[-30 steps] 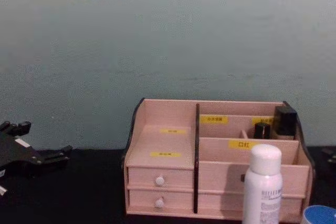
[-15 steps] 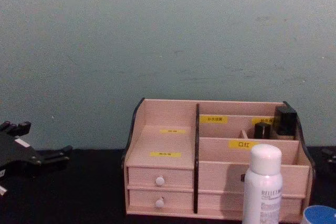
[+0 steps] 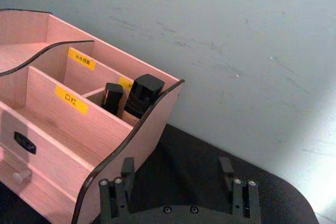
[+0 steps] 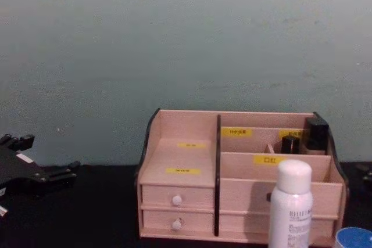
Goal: Pick up the facial cleanser and watermelon frost from the table and place them into the tiered storage box.
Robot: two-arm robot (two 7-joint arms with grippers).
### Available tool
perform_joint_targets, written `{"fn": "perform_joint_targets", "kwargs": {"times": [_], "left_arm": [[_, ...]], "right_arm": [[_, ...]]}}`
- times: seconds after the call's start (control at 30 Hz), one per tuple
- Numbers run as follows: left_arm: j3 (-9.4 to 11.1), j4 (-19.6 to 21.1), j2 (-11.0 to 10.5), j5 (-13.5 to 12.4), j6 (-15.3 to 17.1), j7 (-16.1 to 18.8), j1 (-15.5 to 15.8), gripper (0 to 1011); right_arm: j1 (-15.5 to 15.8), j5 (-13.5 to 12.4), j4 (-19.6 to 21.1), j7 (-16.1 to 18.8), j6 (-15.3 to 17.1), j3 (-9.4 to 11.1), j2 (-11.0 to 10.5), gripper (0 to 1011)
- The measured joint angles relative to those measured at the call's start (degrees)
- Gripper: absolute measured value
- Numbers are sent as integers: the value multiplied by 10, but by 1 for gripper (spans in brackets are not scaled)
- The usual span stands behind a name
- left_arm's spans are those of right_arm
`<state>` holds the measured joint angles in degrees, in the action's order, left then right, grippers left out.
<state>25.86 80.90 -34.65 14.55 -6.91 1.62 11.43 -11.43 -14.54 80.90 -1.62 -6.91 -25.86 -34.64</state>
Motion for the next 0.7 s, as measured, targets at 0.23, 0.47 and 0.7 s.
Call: {"fn": "perform_joint_targets", "kwargs": {"times": [0.23,0.47,0.7], "left_arm": [[0,0,0,0,0,0,0,1001],[0,0,0,0,0,0,0,1001],[0,0,0,0,0,0,0,1001]], "right_arm": [[0,0,0,0,0,0,0,1003],[8,0,7,1,0,18,5,1002],[28,-20,30,25,-3,45,-3,1002]]}}
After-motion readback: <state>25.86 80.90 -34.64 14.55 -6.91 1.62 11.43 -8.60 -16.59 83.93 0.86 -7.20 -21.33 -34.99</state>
